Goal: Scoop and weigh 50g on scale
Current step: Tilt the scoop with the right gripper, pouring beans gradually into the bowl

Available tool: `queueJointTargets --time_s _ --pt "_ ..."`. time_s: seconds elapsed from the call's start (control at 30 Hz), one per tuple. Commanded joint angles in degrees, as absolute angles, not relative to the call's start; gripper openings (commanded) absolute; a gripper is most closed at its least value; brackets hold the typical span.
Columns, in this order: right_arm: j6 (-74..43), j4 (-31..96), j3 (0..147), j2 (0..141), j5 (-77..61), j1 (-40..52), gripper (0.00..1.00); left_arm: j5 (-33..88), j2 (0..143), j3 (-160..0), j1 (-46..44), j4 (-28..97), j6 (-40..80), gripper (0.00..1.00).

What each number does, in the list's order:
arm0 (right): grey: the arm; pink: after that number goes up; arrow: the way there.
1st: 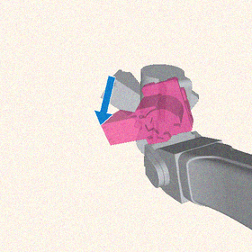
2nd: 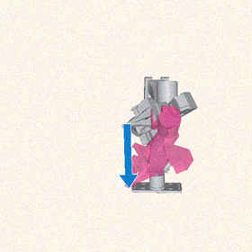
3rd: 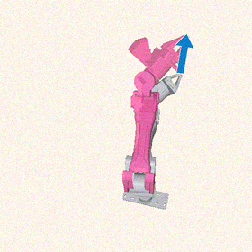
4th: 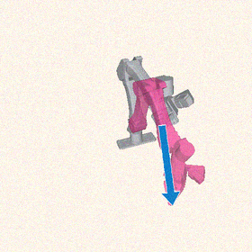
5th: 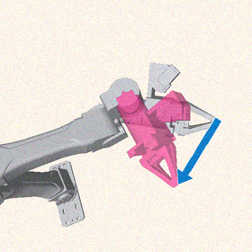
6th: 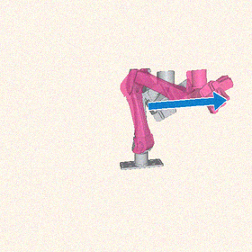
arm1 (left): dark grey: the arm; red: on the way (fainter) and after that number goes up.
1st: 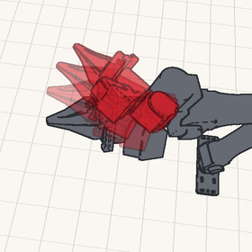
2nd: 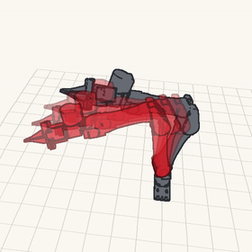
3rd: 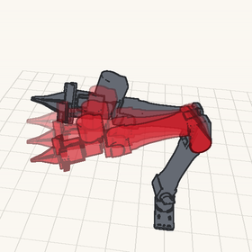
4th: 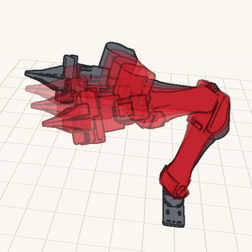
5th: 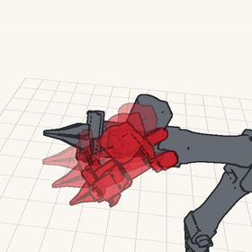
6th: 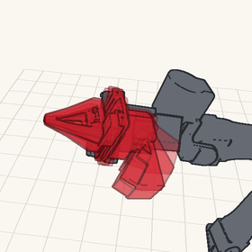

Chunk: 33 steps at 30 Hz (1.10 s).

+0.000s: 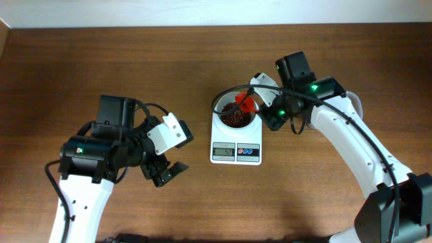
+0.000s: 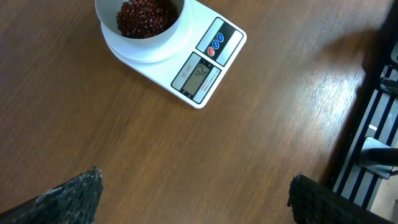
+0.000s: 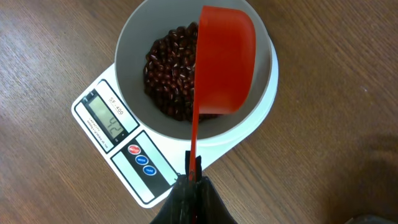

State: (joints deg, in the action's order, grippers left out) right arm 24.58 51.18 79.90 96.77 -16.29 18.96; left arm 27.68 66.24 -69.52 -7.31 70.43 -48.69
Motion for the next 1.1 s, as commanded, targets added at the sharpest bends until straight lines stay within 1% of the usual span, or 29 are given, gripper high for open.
queueJointTargets --time_s 0.0,0.07,0.13,0.23,0.3,0.37,0.47,0.67,0.8,0.93,1.07 --pt "24.67 51.72 81.10 95.48 -16.43 19.25 0.04 28.69 66.54 -69.32 -6.96 70.32 -49.78 0.99" --pt "28.38 54.02 81.45 95.48 -19.42 19.75 0.04 28.69 66.54 -69.32 -6.96 70.32 -49.78 0.99" --pt "29.02 53.71 81.45 95.50 -17.17 20.23 0.04 28.69 66.54 -69.32 -6.96 70.32 -49.78 0.99" --pt "22.39 51.75 81.47 95.55 -9.80 20.23 0.04 28.69 66.54 -69.32 -6.96 70.32 -49.78 0.99" --pt "22.50 52.10 81.78 95.50 -12.03 20.25 0.04 28.69 66.54 -69.32 -6.96 70.32 -49.78 0.99" --pt "26.89 52.40 81.78 95.48 -17.17 20.29 0.04 28.69 66.54 -69.32 -6.96 70.32 -49.78 0.99" --pt "26.06 51.37 81.82 95.50 -15.51 20.29 0.04 28.69 66.54 -69.32 -6.96 70.32 -49.78 0.99" --pt "26.11 53.36 84.27 94.59 -17.58 20.29 0.04 28.69 66.54 -69.32 -6.96 70.32 -49.78 0.99" --pt "26.09 53.43 84.31 94.32 -13.10 20.29 0.04 28.69 66.54 -69.32 -6.96 70.32 -49.78 0.99" --pt "26.04 53.52 84.33 94.11 -12.84 20.29 0.04 28.69 66.54 -69.32 -6.96 70.32 -49.78 0.99" --pt "22.13 53.56 84.33 94.11 -12.82 20.27 0.04 28.69 66.54 -69.32 -6.96 70.32 -49.78 0.99"
